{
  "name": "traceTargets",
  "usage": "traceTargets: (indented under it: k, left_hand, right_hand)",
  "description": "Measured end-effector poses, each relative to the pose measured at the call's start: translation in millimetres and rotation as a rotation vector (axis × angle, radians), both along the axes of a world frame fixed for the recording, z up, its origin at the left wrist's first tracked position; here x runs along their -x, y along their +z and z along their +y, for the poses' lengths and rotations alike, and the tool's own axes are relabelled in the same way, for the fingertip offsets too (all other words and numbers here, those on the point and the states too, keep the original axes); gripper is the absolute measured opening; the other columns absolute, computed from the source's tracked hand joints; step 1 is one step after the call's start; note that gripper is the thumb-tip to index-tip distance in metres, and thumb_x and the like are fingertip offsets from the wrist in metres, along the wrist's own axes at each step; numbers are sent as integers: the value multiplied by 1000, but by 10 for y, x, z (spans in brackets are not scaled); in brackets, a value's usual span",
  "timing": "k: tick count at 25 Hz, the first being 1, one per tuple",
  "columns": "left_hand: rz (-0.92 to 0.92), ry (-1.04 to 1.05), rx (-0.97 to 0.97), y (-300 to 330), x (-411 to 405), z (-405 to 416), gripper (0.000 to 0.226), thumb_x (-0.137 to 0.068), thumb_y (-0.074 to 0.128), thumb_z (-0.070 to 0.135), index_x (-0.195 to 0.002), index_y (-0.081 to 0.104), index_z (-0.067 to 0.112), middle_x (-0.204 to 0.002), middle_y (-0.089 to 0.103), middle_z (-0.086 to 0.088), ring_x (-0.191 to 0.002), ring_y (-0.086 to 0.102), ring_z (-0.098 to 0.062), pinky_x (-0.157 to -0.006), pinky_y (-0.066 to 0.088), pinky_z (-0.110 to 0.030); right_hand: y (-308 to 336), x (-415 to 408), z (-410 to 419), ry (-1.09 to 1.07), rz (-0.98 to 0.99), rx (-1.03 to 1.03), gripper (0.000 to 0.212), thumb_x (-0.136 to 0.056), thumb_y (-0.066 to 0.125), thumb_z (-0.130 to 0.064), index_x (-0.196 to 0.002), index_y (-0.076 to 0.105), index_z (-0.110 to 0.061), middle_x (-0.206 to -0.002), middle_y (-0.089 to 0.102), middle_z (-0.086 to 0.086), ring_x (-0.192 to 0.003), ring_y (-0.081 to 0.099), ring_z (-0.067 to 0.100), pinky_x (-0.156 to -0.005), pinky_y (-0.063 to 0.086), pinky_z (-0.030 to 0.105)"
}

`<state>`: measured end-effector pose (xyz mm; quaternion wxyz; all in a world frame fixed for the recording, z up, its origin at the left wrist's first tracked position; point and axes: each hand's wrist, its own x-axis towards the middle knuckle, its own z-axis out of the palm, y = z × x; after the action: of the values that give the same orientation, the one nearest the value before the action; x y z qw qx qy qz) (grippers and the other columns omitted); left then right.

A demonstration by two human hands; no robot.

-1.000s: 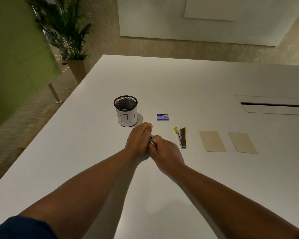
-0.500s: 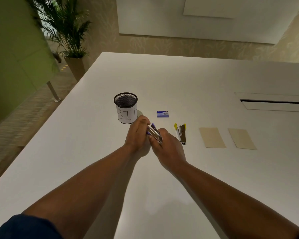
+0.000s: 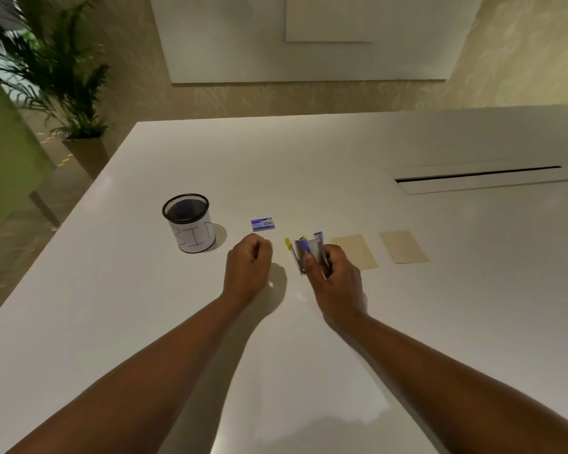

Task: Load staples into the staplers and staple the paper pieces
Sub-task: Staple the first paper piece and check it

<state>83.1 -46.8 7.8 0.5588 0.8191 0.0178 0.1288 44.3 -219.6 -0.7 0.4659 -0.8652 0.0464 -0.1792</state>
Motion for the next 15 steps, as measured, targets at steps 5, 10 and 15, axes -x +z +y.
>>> traceTargets:
  k: [5,10,15]
  left_hand:
    - [-22,-243,-235,143,-123,-734,8,-95,64,24,-91,63,17,-77,66,4,-68,58,-7,-65,46,-24]
    - [65,-494,-558,32,-319,-1240,70,-94,68,33,-152,40,7,-156,42,-13,-144,38,-28,-115,31,-34]
    - [219,-598,-841,-49,-536,-1460,91,-99,56,43,-163,1,9,-171,3,-15,-158,1,-32,-127,11,-44]
  right_hand:
    - [60,-127,-556,-148,-17,-144,27,-92,64,-36,-77,50,-18,-61,54,-3,-56,46,15,-55,39,35]
    - [-24,-179,-989,-199,142,-281,23,-91,57,-40,-79,54,-20,-66,62,-5,-61,54,18,-61,44,39]
    - [78,-154,-1168,-104,153,-702,12,-97,53,-21,-89,52,-13,-64,51,2,-51,36,11,-46,30,23]
